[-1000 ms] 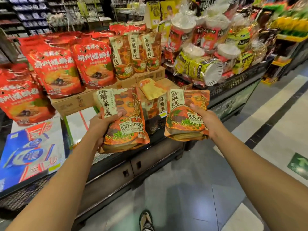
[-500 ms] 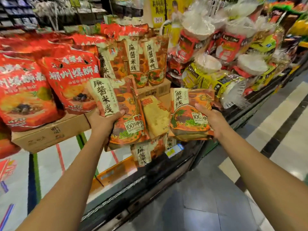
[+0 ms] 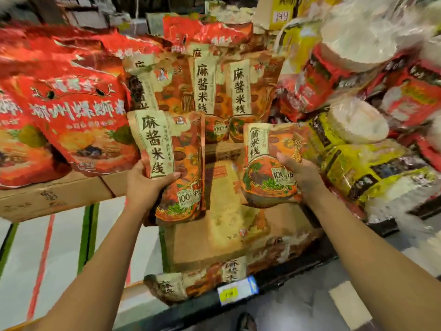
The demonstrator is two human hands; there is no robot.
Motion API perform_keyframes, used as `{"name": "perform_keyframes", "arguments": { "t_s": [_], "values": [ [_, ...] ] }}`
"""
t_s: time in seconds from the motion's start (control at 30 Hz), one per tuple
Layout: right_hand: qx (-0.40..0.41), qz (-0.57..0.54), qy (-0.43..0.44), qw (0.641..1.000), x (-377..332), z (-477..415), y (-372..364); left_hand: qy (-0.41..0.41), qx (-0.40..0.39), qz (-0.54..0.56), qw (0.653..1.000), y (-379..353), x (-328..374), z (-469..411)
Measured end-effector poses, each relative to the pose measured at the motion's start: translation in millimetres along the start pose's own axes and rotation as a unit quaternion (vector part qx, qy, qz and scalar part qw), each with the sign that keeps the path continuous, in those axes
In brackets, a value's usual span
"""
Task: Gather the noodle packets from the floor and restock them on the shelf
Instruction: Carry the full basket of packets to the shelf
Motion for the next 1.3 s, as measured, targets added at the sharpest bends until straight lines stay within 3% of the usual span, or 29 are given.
{"name": "perform_keyframes", "arguments": {
  "t_s": [0.27, 0.57, 0.83, 1.0, 1.13, 1.3],
  "values": [
    [-0.06, 0.066, -0.017, 0.996, 38, -85, -12, 0.129, 0.072, 0.032, 0.989, 17, -75, -25],
    [-0.054, 0.173, 0.033, 0.983, 55, -100, -5, 0.111, 0.009, 0.045, 0.993, -9, -87, -65],
    [-0.113, 0.234, -0.081, 0.962, 80, -116, -7, 0.103, -0.007, 0.01, 0.995, -15, -92, -78],
    [-0.144, 0.221, -0.092, 0.96, 79, -120, -20, 0.095, -0.023, -0.028, 0.995, -24, -88, -78],
    [-0.15, 0.195, -0.074, 0.966, 78, -118, -17, 0.084, 0.023, -0.051, 0.995, -21, -85, -73],
    [-0.103, 0.103, -0.045, 0.988, 67, -129, -3, 0.121, 0.187, -0.083, 0.971, -1, -100, -44]
  ]
}}
Point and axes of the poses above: each hand's wrist, its own z-axis away from the middle knuckle, its own y-axis out of the back of the hand, x = y × z, the point moved 10 cm from there along -z, towards the middle knuckle, and after that the axes turned 11 degrees about x, right-handed, at the moved point
